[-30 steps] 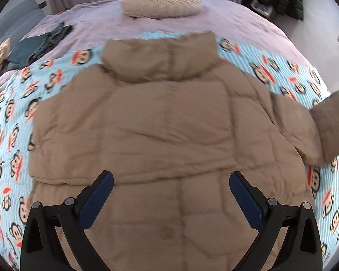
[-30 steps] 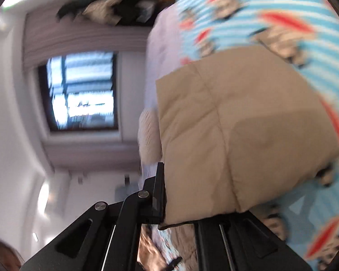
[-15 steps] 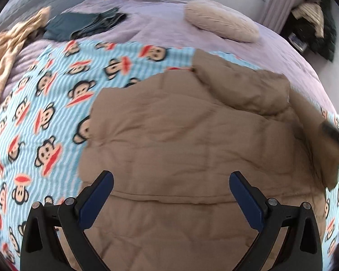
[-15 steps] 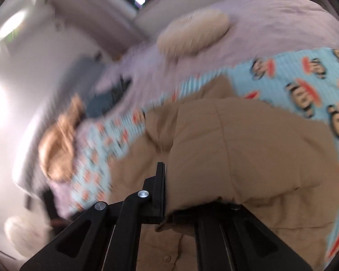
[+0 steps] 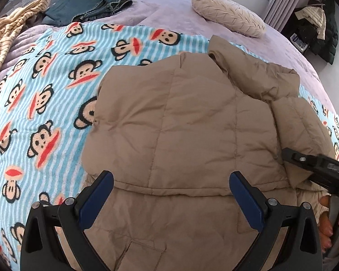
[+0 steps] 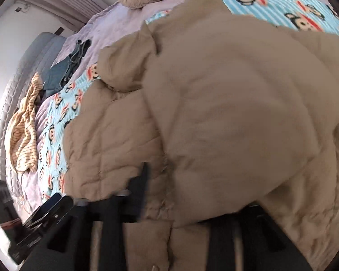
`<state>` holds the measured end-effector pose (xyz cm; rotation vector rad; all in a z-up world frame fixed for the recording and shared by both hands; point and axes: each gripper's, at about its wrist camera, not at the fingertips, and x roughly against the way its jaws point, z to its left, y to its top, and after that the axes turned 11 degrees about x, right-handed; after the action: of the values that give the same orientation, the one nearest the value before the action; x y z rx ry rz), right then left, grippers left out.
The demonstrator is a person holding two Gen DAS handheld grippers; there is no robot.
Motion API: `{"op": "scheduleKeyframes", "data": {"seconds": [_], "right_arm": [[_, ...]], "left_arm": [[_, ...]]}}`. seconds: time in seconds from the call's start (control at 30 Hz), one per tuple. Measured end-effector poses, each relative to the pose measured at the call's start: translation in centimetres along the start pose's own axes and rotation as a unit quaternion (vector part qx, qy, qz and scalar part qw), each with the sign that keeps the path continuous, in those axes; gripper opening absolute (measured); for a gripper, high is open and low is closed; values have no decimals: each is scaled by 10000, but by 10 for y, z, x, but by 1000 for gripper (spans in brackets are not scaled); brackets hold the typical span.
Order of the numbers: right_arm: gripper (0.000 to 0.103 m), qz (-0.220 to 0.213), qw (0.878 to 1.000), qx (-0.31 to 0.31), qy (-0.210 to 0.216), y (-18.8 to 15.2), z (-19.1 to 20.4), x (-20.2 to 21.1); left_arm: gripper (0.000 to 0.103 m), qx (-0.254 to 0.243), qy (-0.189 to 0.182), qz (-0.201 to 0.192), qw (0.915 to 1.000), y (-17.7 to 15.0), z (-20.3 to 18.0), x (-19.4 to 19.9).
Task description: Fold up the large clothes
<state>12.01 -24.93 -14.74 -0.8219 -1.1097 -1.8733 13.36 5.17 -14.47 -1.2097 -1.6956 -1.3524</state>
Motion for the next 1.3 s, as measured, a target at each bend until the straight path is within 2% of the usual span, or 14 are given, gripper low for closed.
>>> {"op": "scheduleKeyframes", "data": {"seconds": [0.1, 0.27, 0.33, 0.43, 0.53, 0.67, 0.73, 0.77, 0.97, 1.03, 1.17, 1.2, 1.27, 1.3], "right_arm": [[60, -222, 9994, -239, 63, -3, -9, 26], [58, -792, 9886, -1282, -52, -7, -50, 60], [16, -917, 9850, -1449, -204, -1, -58, 66], [13, -1057, 9899, -877, -364, 15, -32, 68], [13, -955, 9945, 169, -390, 21, 18, 62], [19, -349, 9929, 1069, -384, 9, 70, 32], [48, 87, 9919, 1241, -239, -6, 78, 16], [53, 213, 9919, 1240, -151, -12, 79, 13], [54, 443, 9953, 805, -305, -46, 32, 33], [54, 346, 9980, 251, -459, -54, -8, 53], [54, 46, 9922, -1112, -559, -74, -85, 88], [54, -84, 9885, -1429, -485, -78, -101, 96], [54, -440, 9765, -2077, -377, -87, -134, 110], [54, -575, 9700, -2331, -374, -89, -147, 114]], "left_arm": [[103, -32, -37, 3, 10000, 4, -1, -2], [103, 31, -193, 57, 9998, 8, 2, -3], [103, 64, -218, 18, 9997, 10, 7, 0], [103, 93, -82, -69, 9999, 12, 17, 5], [103, 230, -77, -72, 9997, 15, 30, 7], [103, 446, -271, -118, 9986, 18, 42, 13], [103, 494, -366, -87, 9981, 18, 42, 14], [103, 483, -494, -39, 9976, 19, 41, 14], [103, 527, -1595, 380, 9851, 19, 22, 9], [103, 428, -1850, 617, 9799, 20, 9, -1], [102, 334, -1896, 895, 9772, 21, -14, -26], [99, 346, -1959, 928, 9756, 21, -20, -30], [76, 334, -2029, 967, 9738, 25, -32, -38], [47, 336, -2023, 1068, 9729, 27, -38, -44]]}}
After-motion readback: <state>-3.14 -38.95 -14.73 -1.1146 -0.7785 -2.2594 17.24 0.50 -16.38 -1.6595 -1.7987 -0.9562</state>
